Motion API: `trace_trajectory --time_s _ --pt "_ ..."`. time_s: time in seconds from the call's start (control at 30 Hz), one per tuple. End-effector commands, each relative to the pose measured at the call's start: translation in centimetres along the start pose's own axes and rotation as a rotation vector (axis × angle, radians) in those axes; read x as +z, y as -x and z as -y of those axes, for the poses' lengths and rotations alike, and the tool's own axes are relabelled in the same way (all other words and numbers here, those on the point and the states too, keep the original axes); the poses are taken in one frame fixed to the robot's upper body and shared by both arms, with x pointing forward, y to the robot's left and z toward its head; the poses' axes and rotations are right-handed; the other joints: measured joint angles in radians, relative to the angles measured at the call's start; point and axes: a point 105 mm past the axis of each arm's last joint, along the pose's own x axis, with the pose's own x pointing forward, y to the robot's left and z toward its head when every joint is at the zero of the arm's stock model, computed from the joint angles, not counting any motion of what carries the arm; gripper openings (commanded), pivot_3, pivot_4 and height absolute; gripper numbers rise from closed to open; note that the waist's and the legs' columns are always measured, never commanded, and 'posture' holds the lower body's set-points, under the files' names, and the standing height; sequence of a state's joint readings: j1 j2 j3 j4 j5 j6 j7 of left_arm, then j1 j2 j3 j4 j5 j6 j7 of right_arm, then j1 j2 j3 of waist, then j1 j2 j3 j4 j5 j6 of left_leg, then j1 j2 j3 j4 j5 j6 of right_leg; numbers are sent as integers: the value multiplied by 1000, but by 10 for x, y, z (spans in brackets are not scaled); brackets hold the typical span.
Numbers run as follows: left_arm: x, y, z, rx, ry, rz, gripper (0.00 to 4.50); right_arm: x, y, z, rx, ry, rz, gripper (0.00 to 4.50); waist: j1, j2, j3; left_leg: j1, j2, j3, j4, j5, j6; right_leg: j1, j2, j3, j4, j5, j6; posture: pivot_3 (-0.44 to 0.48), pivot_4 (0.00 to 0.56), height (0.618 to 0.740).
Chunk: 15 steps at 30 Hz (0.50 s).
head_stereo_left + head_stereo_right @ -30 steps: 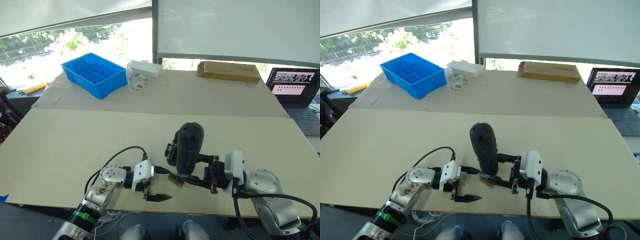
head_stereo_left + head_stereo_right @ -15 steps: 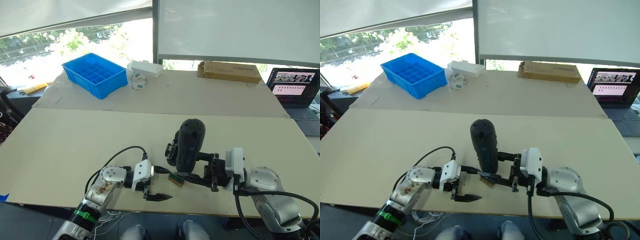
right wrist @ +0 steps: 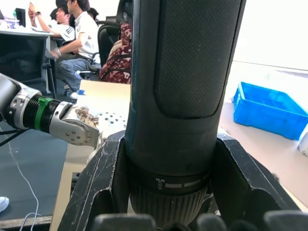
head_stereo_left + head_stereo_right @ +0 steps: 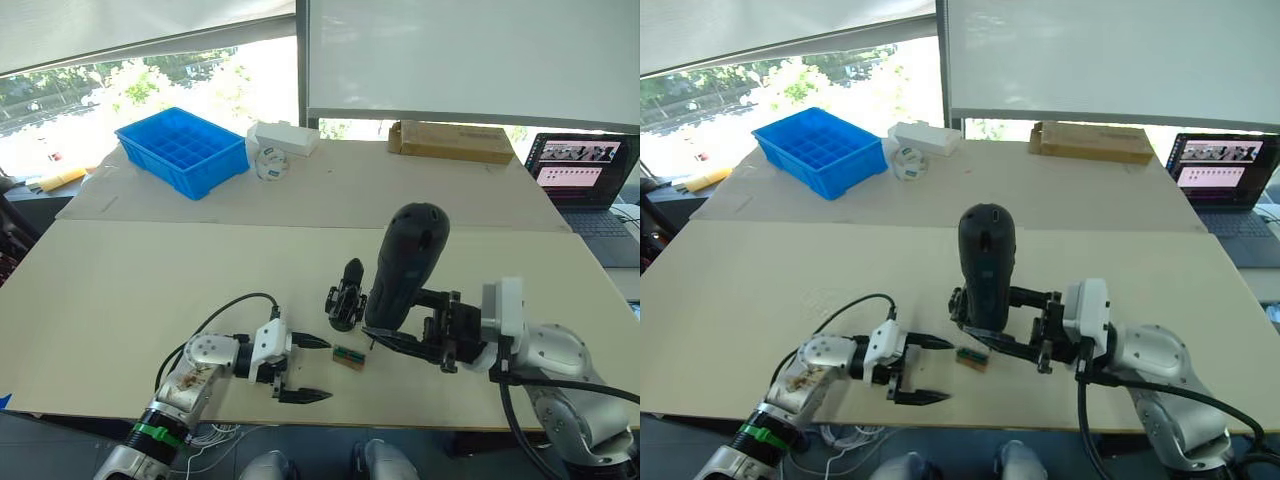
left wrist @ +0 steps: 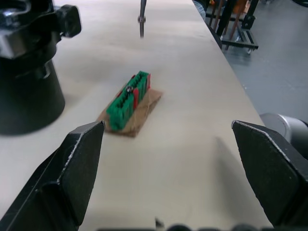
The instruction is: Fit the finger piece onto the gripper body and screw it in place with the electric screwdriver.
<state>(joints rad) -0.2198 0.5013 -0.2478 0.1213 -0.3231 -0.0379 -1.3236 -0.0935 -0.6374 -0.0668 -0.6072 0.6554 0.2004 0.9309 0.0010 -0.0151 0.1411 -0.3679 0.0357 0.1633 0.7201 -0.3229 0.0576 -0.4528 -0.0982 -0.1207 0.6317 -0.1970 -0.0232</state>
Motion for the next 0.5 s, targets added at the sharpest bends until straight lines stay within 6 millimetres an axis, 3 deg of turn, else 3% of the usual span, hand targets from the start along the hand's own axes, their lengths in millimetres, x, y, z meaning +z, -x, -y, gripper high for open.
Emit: trace_trajectory --time_s 0.03,0.5 --pt "22 14 -1 -2 -33 89 4500 28 2 5 -16 69 63 1943 3 0 0 0 0 0 0 0 0 0 0 0 0 0 0 0 150 740" --pt "99 43 -21 98 -12 336 4500 63 7 33 -90 67 100 1943 10 0 0 -2 -1 0 1 0 1 -1 0 0 -1 0 1 0 150 740"
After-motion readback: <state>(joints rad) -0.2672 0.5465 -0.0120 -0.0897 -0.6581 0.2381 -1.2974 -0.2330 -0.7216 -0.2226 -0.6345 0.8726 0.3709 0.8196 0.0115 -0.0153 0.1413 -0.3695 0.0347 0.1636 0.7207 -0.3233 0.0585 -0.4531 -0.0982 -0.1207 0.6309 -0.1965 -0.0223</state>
